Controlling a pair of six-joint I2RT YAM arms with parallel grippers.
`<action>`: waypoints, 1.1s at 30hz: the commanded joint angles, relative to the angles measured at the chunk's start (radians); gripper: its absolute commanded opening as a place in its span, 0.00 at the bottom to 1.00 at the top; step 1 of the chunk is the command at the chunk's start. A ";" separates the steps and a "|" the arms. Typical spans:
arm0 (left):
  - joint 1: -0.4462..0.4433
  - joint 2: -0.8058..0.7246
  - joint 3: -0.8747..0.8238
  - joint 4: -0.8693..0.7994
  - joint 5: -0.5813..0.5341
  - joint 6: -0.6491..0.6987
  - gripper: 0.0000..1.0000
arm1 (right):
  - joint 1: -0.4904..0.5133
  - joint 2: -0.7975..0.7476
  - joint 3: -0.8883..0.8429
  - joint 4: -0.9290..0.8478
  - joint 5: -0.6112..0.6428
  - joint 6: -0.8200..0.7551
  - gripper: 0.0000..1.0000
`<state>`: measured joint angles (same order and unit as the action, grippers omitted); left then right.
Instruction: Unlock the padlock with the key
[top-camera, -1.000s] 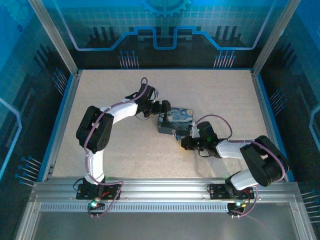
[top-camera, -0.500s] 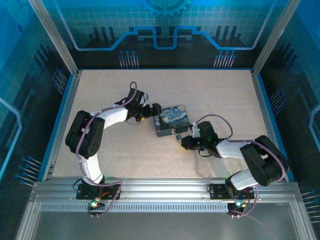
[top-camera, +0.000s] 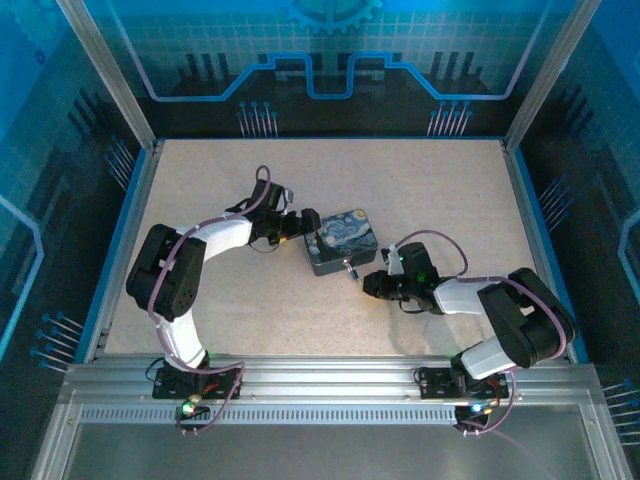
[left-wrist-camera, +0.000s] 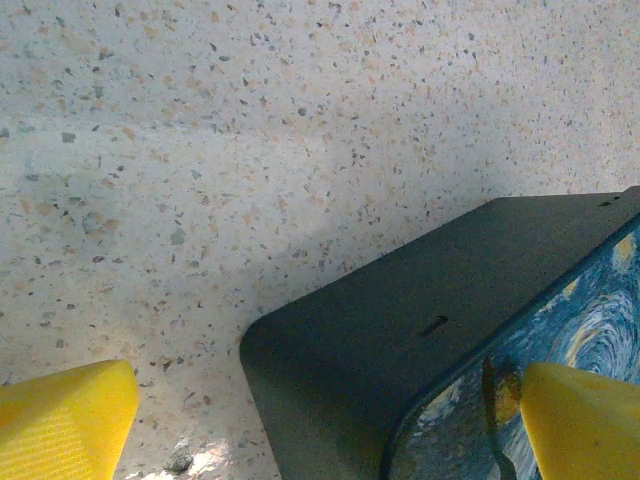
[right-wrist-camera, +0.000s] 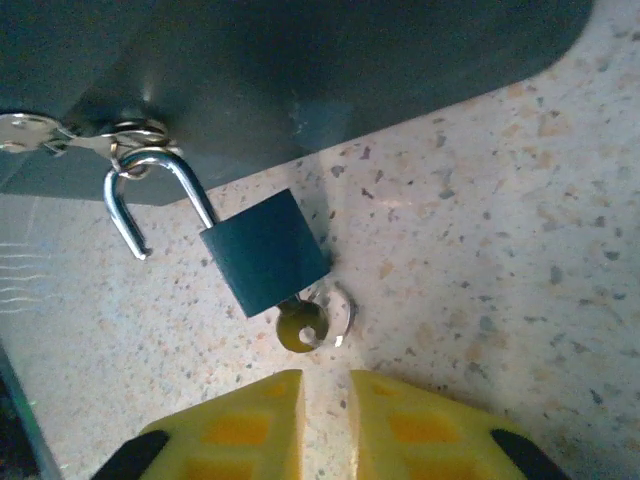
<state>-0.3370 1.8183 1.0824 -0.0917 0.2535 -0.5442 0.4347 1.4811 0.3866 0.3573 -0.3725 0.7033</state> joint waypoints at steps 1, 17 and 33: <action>0.015 -0.011 -0.020 -0.090 -0.034 0.013 0.98 | -0.040 -0.042 -0.029 -0.033 -0.013 -0.003 0.25; 0.013 -0.075 -0.072 -0.068 -0.012 -0.014 0.96 | -0.087 -0.024 0.112 0.011 -0.254 -0.142 0.58; 0.013 -0.071 -0.070 -0.062 -0.002 -0.020 0.95 | -0.034 0.150 0.193 0.081 -0.273 -0.130 0.61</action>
<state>-0.3309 1.7611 1.0294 -0.1078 0.2520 -0.5514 0.3840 1.6093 0.5545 0.4294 -0.6224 0.5858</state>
